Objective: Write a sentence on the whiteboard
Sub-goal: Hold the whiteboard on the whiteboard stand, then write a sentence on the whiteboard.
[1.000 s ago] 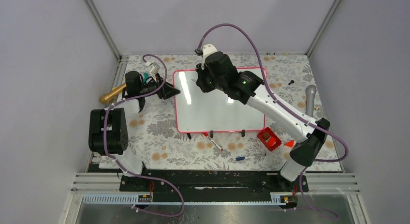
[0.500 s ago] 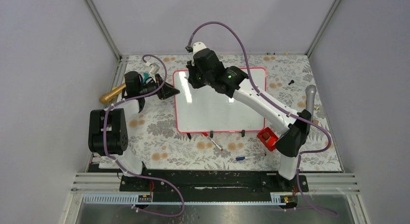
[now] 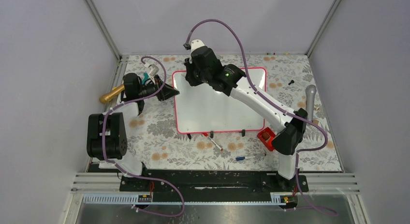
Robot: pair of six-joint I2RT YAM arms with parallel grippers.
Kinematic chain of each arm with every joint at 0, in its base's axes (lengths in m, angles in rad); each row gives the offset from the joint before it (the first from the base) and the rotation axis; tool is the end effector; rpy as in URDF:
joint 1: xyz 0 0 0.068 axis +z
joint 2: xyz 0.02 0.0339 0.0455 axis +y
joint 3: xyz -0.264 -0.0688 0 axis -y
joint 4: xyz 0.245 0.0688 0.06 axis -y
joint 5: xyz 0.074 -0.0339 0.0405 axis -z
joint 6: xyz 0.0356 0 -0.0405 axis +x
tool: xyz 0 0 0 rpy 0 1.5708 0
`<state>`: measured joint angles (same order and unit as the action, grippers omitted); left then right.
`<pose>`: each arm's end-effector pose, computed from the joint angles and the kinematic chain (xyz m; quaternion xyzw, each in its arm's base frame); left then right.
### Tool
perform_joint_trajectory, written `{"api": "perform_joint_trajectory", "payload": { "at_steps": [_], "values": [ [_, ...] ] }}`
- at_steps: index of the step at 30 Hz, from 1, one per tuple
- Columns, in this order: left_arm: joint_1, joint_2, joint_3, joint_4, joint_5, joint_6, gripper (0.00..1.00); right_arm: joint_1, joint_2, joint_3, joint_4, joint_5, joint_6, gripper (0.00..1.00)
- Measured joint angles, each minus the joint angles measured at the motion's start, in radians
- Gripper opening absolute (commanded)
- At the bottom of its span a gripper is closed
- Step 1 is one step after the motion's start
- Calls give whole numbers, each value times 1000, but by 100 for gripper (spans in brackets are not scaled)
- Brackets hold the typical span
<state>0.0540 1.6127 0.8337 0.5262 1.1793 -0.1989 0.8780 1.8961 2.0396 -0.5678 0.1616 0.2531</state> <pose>0.3337 -0.0149 0.2259 0.2549 0.6948 -0.4753 0.4758 0.2840 0.3332 0.4131 -0.2158 0.8103 0.2324 0.4928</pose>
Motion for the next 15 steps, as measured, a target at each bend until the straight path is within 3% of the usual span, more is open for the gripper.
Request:
{"api": "perform_joint_trajectory", "payload": {
  "at_steps": [4, 15],
  "values": [
    [-2, -2, -1, 0, -2, 0, 12, 0, 7, 4, -3, -6, 14, 0],
    [-4, -2, -1, -1, -12, -4, 11, 25, 37, 23, 0, 9, 42, 0]
  ]
}}
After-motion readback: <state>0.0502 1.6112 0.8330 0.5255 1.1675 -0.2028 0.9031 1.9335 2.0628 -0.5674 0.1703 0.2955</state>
